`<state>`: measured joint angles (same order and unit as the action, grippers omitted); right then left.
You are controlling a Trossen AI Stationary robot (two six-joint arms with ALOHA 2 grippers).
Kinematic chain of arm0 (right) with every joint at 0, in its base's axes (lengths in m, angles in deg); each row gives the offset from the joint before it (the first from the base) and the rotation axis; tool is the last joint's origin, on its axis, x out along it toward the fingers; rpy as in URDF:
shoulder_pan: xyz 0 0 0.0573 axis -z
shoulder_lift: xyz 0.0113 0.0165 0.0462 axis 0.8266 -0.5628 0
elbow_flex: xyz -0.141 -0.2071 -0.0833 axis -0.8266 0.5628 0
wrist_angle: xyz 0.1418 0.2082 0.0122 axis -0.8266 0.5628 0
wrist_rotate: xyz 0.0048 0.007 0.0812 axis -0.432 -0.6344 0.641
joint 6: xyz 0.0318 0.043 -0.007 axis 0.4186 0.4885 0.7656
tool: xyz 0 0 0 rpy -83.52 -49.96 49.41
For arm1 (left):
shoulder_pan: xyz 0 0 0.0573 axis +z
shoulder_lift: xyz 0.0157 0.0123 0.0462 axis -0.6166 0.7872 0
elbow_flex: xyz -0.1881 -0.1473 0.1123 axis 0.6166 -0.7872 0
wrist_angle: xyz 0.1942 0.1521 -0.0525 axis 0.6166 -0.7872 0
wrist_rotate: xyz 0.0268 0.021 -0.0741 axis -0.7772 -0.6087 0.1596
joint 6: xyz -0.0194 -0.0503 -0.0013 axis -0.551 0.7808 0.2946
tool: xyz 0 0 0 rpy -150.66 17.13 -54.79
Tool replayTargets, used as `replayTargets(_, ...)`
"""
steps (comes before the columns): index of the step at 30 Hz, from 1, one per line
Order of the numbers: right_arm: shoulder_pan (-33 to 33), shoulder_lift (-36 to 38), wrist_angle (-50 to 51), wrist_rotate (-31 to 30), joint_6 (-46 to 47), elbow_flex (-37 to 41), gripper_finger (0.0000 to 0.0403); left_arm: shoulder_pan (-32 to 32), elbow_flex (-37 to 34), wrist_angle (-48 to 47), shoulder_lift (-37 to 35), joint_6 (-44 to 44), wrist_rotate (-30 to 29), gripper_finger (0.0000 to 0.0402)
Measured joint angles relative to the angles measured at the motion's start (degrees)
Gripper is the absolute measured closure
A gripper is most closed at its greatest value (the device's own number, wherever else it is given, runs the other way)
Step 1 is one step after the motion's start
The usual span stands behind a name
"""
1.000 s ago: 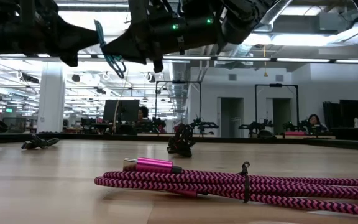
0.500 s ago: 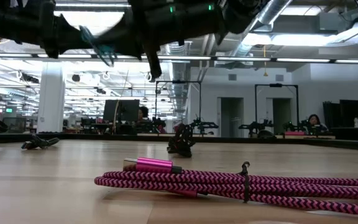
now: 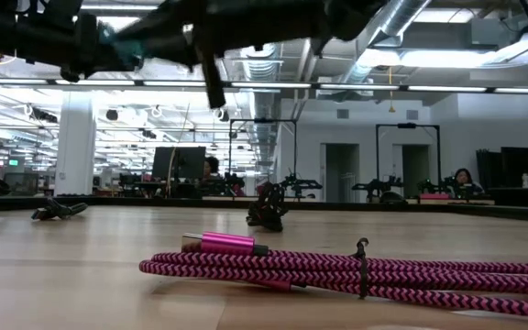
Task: Pick and place USB-C Cables
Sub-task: Put the blue charger cable into the yellow bin
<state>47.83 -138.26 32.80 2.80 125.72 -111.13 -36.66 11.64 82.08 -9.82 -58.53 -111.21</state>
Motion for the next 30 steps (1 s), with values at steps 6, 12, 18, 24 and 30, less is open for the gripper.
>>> replayTargets(6, 0.04, -9.71, 1.68, 4.11, 4.7, -11.18, 0.0372, 0.19, 0.0, -3.12, 0.0, 3.93, 2.68, 0.0219)
replayTargets(12, -2.43, -18.83, 6.22, 4.4, 5.1, -25.37, 0.0369, 0.15, 0.0, -6.84, 0.02, 6.32, 7.03, 0.0219)
replayTargets(18, -3.48, -27.2, 13.07, 4.45, 6.29, -39.8, 0.0369, 0.15, -0.02, -12.1, 0.0, 9.78, 9.66, 0.0219)
replayTargets(24, -4.81, -34.57, 13.48, 3.42, 10.44, -50.2, 0.0369, -0.32, -0.02, -18.79, 0.02, 16.84, 15.8, 0.0219)
replayTargets(30, -6.56, -38.14, 12.31, 1.96, 16.69, -52.6, 0.0368, -2.32, -0.04, -24.2, 0.02, 20.47, 15.39, 0.0219)
